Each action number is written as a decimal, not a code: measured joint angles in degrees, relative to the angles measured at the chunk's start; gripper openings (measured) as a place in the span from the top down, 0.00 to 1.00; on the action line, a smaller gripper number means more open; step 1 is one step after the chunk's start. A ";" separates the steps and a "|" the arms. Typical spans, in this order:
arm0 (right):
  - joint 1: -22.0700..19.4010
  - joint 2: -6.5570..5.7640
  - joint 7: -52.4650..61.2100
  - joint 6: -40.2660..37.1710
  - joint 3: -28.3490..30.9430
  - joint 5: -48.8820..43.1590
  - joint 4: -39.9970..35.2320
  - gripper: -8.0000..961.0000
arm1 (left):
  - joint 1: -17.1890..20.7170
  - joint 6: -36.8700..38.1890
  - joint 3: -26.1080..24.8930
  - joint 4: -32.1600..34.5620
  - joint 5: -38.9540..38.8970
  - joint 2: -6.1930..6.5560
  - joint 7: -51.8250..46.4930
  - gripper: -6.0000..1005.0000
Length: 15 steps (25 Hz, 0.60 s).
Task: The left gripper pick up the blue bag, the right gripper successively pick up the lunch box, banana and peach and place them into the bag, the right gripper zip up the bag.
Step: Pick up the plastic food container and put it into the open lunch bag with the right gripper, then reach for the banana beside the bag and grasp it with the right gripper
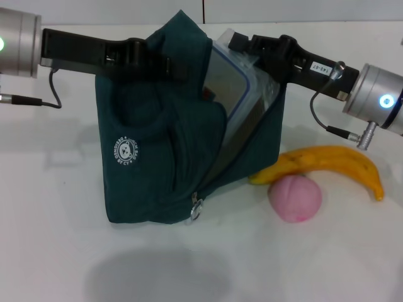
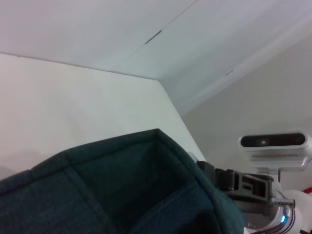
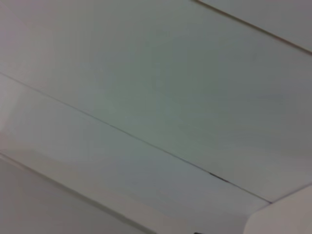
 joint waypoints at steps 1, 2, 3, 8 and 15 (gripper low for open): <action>-0.09 0.00 -0.21 0.23 -0.06 0.27 -0.51 0.79 | 0.08 0.04 0.00 0.00 -0.03 0.00 0.00 0.94; -0.11 0.00 -0.36 0.22 -0.03 0.44 -0.68 0.79 | 0.17 0.08 0.00 -0.01 -0.06 0.00 0.00 0.94; -0.15 0.00 -0.68 0.06 0.06 0.85 -0.84 0.78 | 0.29 0.10 0.00 -0.01 -0.10 0.00 0.00 0.94; -0.72 -0.01 -3.14 -1.07 0.34 1.68 -1.80 0.78 | 0.91 0.12 -0.07 -0.02 -0.13 0.04 0.04 0.94; -2.67 -0.55 -6.63 -4.38 3.39 1.58 -2.61 0.62 | 1.25 0.01 -0.34 -0.02 -0.13 0.33 0.17 0.94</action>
